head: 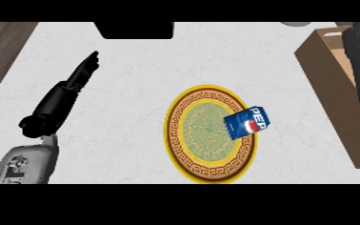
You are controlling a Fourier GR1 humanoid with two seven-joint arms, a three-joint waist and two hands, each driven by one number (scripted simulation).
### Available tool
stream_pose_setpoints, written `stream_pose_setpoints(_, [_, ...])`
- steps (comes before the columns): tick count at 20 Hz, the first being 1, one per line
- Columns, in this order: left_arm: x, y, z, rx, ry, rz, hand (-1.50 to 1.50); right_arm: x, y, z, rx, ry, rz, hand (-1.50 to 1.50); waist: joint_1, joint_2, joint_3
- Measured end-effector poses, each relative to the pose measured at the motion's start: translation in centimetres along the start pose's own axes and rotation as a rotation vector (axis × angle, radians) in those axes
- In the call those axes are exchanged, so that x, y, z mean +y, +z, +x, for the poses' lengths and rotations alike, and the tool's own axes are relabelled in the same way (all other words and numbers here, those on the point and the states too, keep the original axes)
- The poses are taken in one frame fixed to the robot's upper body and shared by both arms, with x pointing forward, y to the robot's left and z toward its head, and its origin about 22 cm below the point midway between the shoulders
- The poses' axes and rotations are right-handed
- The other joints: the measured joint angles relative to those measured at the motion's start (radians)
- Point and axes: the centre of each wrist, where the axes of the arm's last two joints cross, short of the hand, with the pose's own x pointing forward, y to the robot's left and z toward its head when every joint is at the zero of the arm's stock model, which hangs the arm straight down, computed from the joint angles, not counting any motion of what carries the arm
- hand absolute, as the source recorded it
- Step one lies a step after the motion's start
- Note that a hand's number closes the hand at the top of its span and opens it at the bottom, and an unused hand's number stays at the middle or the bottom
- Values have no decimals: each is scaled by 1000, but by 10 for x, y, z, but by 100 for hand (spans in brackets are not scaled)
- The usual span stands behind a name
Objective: Pick the cupcake from the plate and place it in the cardboard box
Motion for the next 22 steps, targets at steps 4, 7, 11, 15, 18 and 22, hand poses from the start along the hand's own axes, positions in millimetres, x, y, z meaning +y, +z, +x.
stream_pose_setpoints(4, [1, 0, 5, 0, -5, 2, 0, -11, -25, -40, 58, 58, -11, 150, 3, 1, 1])
stream_pose_setpoints(7, [0, 1, 4, -1, -2, -4, 0, -10, -36, -70, 92, 122, 55, 150, 4, 1, 0])
stream_pose_setpoints(11, [-2, 3, 0, -1, -2, 1, 0, -15, -48, -104, 160, 164, 221, 150, -3, 1, 0])
stream_pose_setpoints(15, [-2, 3, 3, -1, 2, -4, 0, -16, -56, -144, 197, 178, 350, 150, 3, 2, 1])
stream_pose_setpoints(18, [-3, 0, 5, -3, 1, -3, 0, -12, -56, -167, 218, 212, 451, 150, 5, 3, 1])
stream_pose_setpoints(22, [-2, -3, 6, -4, -4, -1, 0, -14, -58, -195, 245, 219, 577, -150, 5, 3, 1])
